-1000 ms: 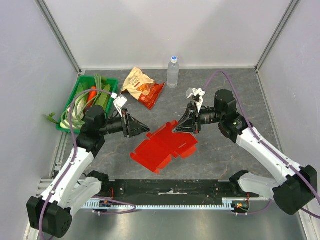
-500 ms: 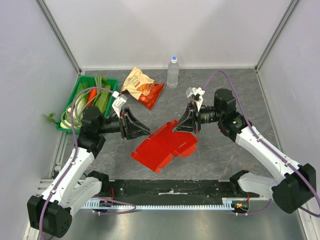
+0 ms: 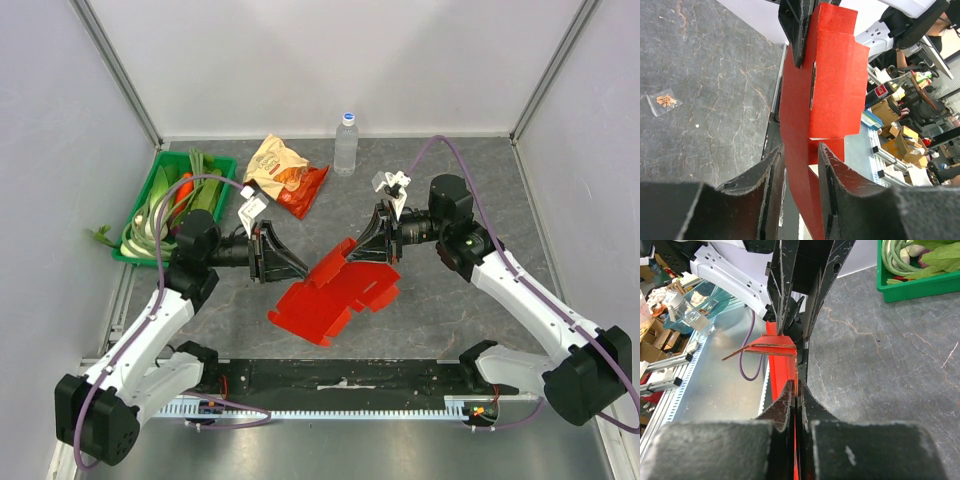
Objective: Fold the paper box
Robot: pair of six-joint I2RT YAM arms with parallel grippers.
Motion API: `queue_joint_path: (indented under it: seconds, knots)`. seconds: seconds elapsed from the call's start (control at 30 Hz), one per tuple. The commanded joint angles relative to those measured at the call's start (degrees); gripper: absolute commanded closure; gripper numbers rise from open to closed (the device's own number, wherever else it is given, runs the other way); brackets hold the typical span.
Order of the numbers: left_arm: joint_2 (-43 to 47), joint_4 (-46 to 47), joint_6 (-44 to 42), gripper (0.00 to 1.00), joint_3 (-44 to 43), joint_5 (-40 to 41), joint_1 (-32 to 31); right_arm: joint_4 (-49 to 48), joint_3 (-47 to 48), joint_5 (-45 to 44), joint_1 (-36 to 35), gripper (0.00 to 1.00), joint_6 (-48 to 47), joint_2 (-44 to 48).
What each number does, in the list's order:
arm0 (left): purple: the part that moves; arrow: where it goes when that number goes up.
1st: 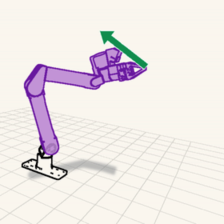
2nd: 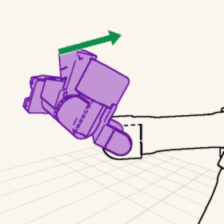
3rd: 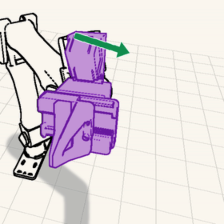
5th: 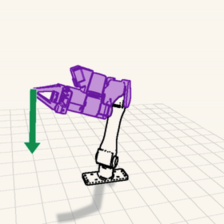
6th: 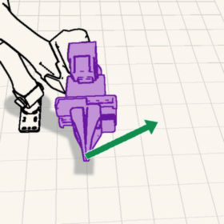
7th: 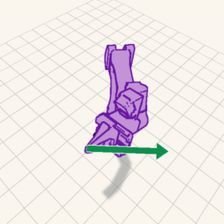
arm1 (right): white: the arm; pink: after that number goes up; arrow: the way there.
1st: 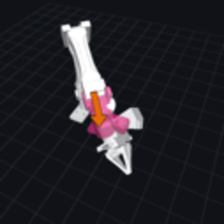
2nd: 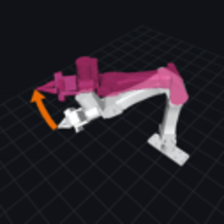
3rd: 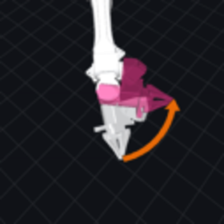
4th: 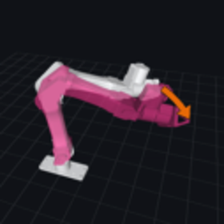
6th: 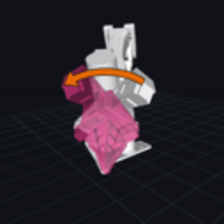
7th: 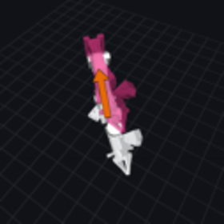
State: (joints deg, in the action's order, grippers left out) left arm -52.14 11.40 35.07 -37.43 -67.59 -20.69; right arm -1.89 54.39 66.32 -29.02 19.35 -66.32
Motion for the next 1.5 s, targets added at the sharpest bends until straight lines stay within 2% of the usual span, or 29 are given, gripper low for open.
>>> queue_joint_path:
  seconds: [0.0, 0.33, 0.53, 0.63, 0.87, 1.0, 1.13, 1.23, 1.27, 1.3, 1.33, 1.37, 1.43, 1.47]
  knots:
    - [-0.24, -0.32, -2.19, 0.62, -2.12, -2.10, -1.20, -6.01, 1.51, -0.23, 0.19, 1.00, 2.26, 0.76]
    - [3.80, -0.24, -3.61, 0.59, -0.54, -3.69, -2.08, -6.46, 1.51, -0.23, 0.19, 1.00, 2.62, 1.02]
    - [2.31, 5.38, 0.70, 0.54, -0.36, -5.53, -2.34, -7.43, 0.98, 0.38, 0.19, 1.00, 3.41, 1.28]
    - [1.34, 5.39, 1.14, 0.55, -0.36, -4.83, -2.95, -8.82, 0.89, 0.30, 0.10, 1.00, 4.54, 1.37]
    - [-2.70, 5.65, 0.88, 0.64, -2.29, -3.16, -4.54, -10.06, 0.63, 0.30, -0.52, 1.00, 5.52, 1.46]
    - [-2.88, 2.68, -1.75, 0.84, -2.47, -2.37, -4.71, -9.97, 0.80, 0.47, -0.69, 1.00, 5.43, 1.46]
    - [-2.00, 3.19, -2.02, 0.97, -2.38, -0.96, -5.15, -10.67, 0.45, 0.30, -0.60, 1.00, 5.87, 1.20]
    - [-1.13, 3.02, -2.55, 0.98, -2.56, 1.40, -5.76, -12.34, -0.07, 0.03, -0.78, 1.00, 6.92, 0.76]
    - [0.18, 1.80, -3.94, 0.98, -2.65, 4.80, -5.85, -12.26, -0.16, -0.23, -0.87, 1.00, 6.84, 0.67]
    - [0.98, -1.09, -6.04, 0.98, -3.17, 8.32, -5.86, -12.00, -0.25, -1.01, -1.04, 1.00, 6.84, 0.67]
    - [2.21, -7.90, -8.59, 0.98, -4.39, 12.10, -6.38, -11.39, -0.16, -1.46, -1.04, 1.00, 5.71, 0.67]
    - [3.26, -8.84, -11.49, 0.98, -4.23, 15.96, -6.47, -9.47, -0.08, -1.81, -1.04, 1.00, 5.00, 0.50]
    - [5.73, -9.81, -12.65, 0.98, -3.44, 17.93, -6.38, -6.91, 0.45, -3.03, -1.13, 1.00, 3.07, -0.03]
    - [6.08, -13.12, -14.05, 0.98, -3.53, 20.63, -6.47, -3.59, 0.71, -3.65, -1.22, 1.00, 0.45, -0.29]
